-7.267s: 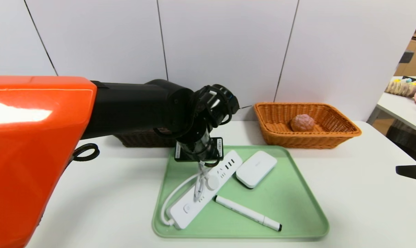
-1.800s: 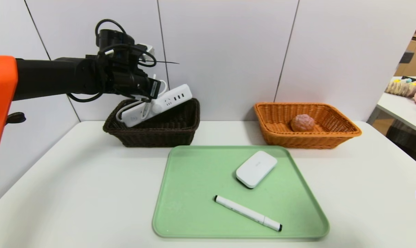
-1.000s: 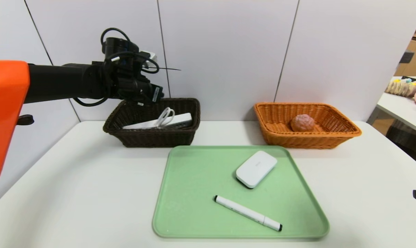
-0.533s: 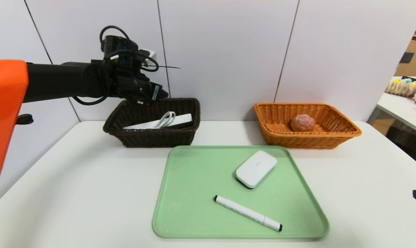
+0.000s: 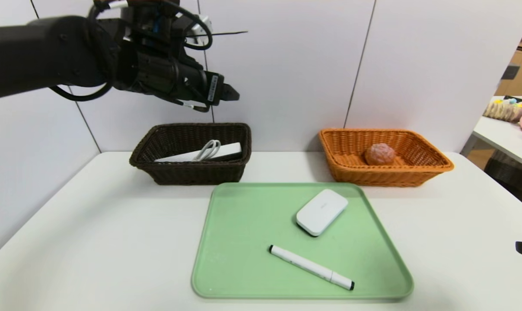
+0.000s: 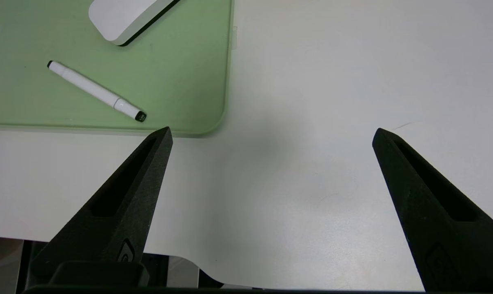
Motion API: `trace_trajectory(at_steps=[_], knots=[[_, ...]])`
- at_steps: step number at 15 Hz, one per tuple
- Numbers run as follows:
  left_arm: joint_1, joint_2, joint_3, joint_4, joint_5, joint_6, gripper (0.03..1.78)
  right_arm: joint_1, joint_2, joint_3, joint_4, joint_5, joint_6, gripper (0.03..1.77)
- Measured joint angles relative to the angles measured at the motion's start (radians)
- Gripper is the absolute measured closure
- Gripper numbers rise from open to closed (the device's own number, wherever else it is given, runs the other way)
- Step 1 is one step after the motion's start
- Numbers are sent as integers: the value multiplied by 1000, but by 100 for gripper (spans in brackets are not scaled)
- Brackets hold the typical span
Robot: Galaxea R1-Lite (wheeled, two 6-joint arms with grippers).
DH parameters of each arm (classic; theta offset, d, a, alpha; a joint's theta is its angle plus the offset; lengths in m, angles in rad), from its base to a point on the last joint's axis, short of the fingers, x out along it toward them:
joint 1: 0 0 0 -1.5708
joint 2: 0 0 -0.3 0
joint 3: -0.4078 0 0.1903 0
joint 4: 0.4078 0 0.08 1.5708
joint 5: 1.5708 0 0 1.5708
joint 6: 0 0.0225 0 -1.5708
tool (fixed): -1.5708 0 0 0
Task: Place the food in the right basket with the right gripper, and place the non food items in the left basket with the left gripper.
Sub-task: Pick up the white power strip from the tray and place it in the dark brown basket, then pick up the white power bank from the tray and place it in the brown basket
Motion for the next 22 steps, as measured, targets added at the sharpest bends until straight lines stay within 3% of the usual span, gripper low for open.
trace_trajectory(at_steps=[3, 6, 9, 12, 14, 22], knots=[[-127, -106, 24, 206, -65, -78, 20, 0, -5, 5, 0, 0, 2, 10], [-202, -155, 100, 199, -70, -5, 17, 0, -10, 5, 1, 1, 2, 10], [-242, -161, 226, 78, -106, 60, 15, 0, -22, 14, 2, 1, 14, 10], [-260, -131, 382, -152, -146, 139, 14, 0, -43, 35, 2, 1, 43, 10], [-282, -92, 441, -252, -143, 146, 14, 0, -55, 48, 2, 0, 48, 10], [-344, 131, 387, -276, -78, 53, 12, -14, -72, 59, 1, -4, 54, 10]])
